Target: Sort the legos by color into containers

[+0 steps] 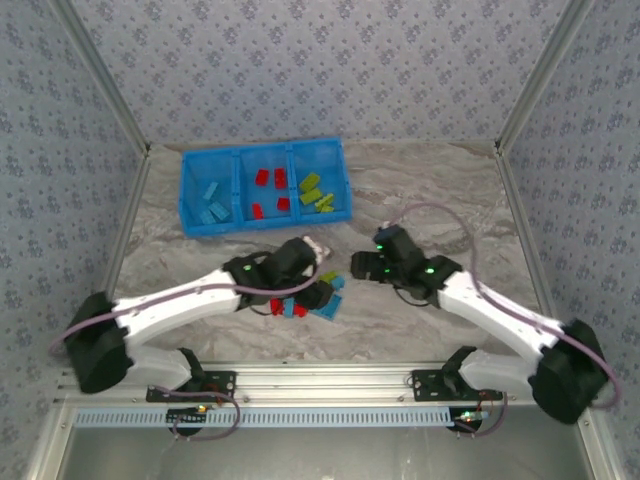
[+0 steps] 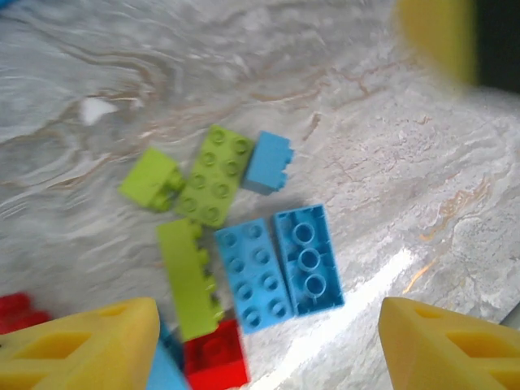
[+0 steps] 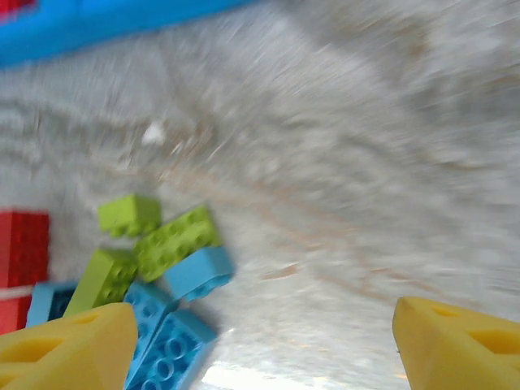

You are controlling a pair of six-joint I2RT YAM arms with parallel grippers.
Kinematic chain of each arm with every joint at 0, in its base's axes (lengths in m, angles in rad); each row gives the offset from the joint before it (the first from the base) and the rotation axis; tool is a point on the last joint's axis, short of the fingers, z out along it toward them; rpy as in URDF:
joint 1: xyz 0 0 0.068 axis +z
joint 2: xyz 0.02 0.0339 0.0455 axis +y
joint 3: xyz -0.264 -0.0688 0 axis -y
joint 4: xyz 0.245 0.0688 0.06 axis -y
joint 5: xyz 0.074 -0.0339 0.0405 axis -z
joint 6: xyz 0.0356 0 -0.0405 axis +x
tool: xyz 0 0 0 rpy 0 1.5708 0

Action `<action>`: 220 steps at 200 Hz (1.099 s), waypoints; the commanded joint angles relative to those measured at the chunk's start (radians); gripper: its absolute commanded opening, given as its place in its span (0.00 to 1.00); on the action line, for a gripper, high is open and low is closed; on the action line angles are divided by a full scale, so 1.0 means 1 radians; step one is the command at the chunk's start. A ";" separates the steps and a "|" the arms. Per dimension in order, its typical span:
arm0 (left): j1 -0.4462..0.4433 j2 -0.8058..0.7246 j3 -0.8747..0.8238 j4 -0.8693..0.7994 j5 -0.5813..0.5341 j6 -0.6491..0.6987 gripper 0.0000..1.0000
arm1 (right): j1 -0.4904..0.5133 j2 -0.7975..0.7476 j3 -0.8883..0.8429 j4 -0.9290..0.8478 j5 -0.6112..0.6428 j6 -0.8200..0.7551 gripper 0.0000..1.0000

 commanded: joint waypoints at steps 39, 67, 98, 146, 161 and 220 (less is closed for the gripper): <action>-0.015 0.361 0.247 -0.048 0.017 0.114 0.65 | -0.203 -0.302 -0.091 -0.306 -0.004 0.025 0.87; -0.010 0.468 0.304 -0.034 -0.043 0.141 0.57 | -0.218 -0.343 -0.100 -0.316 -0.026 0.028 0.87; 0.011 0.527 0.317 0.004 -0.073 0.149 0.51 | -0.219 -0.341 -0.093 -0.318 -0.039 0.014 0.88; 0.022 0.538 0.311 0.015 -0.046 0.146 0.41 | -0.219 -0.339 -0.097 -0.307 -0.065 0.008 0.88; 0.021 0.543 0.310 0.007 -0.046 0.145 0.41 | -0.219 -0.329 -0.097 -0.302 -0.080 0.006 0.88; -0.003 0.508 0.326 -0.096 -0.105 0.054 0.54 | -0.218 -0.318 -0.100 -0.288 -0.098 0.005 0.89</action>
